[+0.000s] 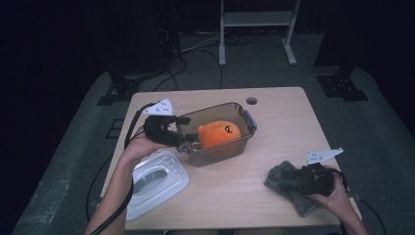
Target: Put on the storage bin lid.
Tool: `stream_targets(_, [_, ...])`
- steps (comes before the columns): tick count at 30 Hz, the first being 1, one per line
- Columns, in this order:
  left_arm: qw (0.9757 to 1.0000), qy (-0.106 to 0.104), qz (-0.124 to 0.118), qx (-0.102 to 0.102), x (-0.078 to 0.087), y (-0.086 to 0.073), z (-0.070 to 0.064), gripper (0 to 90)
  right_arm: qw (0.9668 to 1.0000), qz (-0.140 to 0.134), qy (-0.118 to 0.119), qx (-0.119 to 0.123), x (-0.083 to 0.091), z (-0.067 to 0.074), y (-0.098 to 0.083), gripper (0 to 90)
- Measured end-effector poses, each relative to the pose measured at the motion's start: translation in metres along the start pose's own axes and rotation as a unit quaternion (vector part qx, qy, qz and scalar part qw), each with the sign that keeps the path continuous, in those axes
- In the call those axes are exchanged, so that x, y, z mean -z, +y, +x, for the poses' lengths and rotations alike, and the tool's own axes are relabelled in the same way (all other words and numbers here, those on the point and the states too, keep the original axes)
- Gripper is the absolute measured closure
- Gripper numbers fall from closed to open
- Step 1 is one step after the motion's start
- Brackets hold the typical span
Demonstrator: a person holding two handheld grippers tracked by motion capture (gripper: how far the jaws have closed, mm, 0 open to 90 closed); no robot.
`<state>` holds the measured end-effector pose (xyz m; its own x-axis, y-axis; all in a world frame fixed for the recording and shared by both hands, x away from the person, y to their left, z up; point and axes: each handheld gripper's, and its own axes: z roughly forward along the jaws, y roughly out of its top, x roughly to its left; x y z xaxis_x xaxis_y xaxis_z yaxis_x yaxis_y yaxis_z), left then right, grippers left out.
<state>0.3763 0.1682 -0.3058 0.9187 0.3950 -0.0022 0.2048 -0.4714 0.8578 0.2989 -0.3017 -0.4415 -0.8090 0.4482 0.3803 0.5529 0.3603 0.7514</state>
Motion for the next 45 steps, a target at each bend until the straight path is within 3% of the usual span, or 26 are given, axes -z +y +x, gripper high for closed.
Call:
stream_targets(11, [0.9999,0.015,-0.001,0.004,0.019,-0.016,-0.006,24.6,1.0000,-0.001,-0.004,0.001,0.001,0.001,0.000,35.4])
stream_targets(17, [0.9996,0.022,-0.007,0.017,0.035,-0.031,-0.011,20.0,1.0000,0.002,-0.005,0.001,-0.001,0.002,0.001,35.2])
stream_targets(28, [0.9982,0.054,-0.002,0.026,0.059,-0.062,-0.016,14.9,1.0000,0.000,-0.007,0.000,-0.001,0.002,0.000,35.1])
stream_targets(45, [0.9973,0.068,0.006,0.027,0.066,-0.099,-0.024,13.1,1.0000,0.002,-0.007,-0.002,-0.001,0.002,0.000,34.9])
